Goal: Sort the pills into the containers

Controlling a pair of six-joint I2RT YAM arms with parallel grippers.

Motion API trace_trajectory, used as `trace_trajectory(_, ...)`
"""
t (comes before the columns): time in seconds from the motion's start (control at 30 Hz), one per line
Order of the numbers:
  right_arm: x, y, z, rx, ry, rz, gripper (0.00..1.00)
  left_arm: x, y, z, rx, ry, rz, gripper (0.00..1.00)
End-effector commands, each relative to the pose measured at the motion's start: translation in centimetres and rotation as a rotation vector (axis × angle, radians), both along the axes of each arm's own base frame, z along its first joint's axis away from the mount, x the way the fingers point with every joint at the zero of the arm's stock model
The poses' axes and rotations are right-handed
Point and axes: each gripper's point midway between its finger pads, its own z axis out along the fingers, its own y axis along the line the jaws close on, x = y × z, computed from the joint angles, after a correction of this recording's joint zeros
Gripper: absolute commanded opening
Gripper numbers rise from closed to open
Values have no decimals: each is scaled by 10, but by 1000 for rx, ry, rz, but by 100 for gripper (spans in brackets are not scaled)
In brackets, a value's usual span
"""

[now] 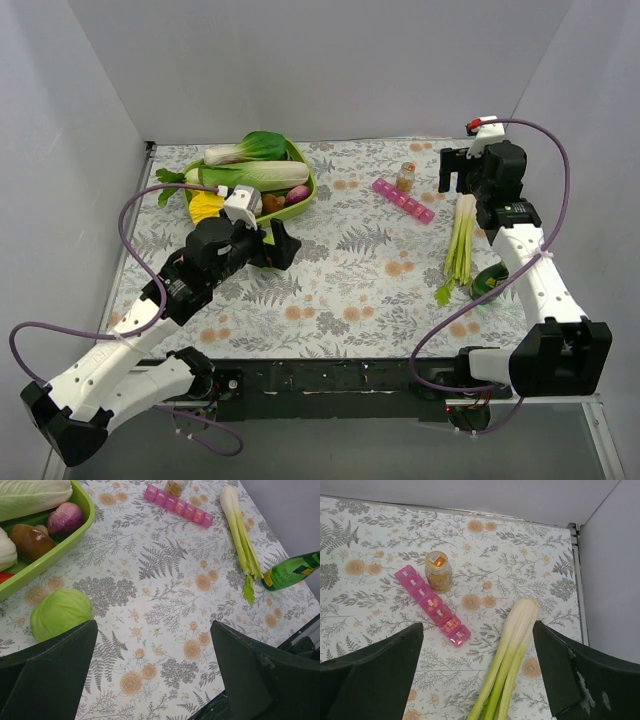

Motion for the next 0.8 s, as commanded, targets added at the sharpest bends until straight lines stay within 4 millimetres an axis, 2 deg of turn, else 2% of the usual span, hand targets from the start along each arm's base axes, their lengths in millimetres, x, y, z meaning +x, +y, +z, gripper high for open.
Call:
trace_trajectory(0.0, 12, 5, 6, -23, -55, 38, 98, -4, 5, 7, -2, -29, -3, 98)
trace_trajectory(0.07, 14, 14, -8, -55, -20, 119, 98, -3, 5, 6, 0, -29, -3, 98)
trace_trajectory(0.1, 13, 26, -12, -123, -27, 241, 98, -3, 5, 4, 4, -26, -4, 98)
trace_trajectory(0.17, 12, 38, -34, -186, 18, 365, 98, -3, 5, 1, 7, -25, -6, 98)
trace_trajectory(0.2, 5, 47, -49, -246, 57, 487, 98, -3, 5, 1, 8, -25, -4, 98)
trace_trajectory(0.23, 11, 51, -67, -266, 105, 543, 98, -3, 5, -1, 10, -23, -3, 98)
trace_trajectory(0.27, 13, 54, -77, -270, 144, 578, 98, -3, 5, -3, 9, -20, -4, 98)
trace_trajectory(0.3, 8, 54, -95, -265, 224, 611, 97, -4, 4, -4, 8, -18, -8, 98)
trace_trajectory(0.33, 12, 53, -124, -289, 302, 655, 96, -5, 5, -5, 8, -14, -9, 98)
trace_trajectory(0.37, 24, 53, -118, -306, 303, 663, 95, -5, 5, -6, 9, -13, -7, 98)
trace_trajectory(0.4, 27, 49, -128, -320, 341, 662, 91, -5, 5, -7, 10, -13, -9, 98)
trace_trajectory(0.43, 30, 48, -147, -324, 397, 675, 91, -5, 6, -7, 11, -14, -10, 98)
trace_trajectory(0.5, 47, 45, -148, -344, 397, 659, 91, -6, 6, -10, 18, -9, -14, 98)
trace_trajectory(0.53, 51, 44, -165, -338, 438, 664, 91, -6, 6, -10, 19, -10, -11, 98)
trace_trajectory(0.57, 64, 45, -155, -340, 421, 661, 91, -6, 7, -11, 19, -8, -9, 98)
trace_trajectory(0.6, 66, 49, -158, -320, 437, 679, 91, -6, 7, -12, 19, -7, -10, 98)
trace_trajectory(0.63, 68, 50, -177, -299, 487, 690, 91, -7, 7, -13, 19, -5, -10, 98)
trace_trajectory(0.67, 66, 53, -180, -277, 517, 697, 90, -7, 7, -13, 16, -6, -9, 98)
trace_trajectory(0.7, 74, 56, -176, -263, 508, 700, 90, -7, 7, -14, 18, -6, -10, 98)
trace_trajectory(0.77, 77, 57, -191, -239, 542, 701, 88, -7, 7, -16, 17, -1, -7, 98)
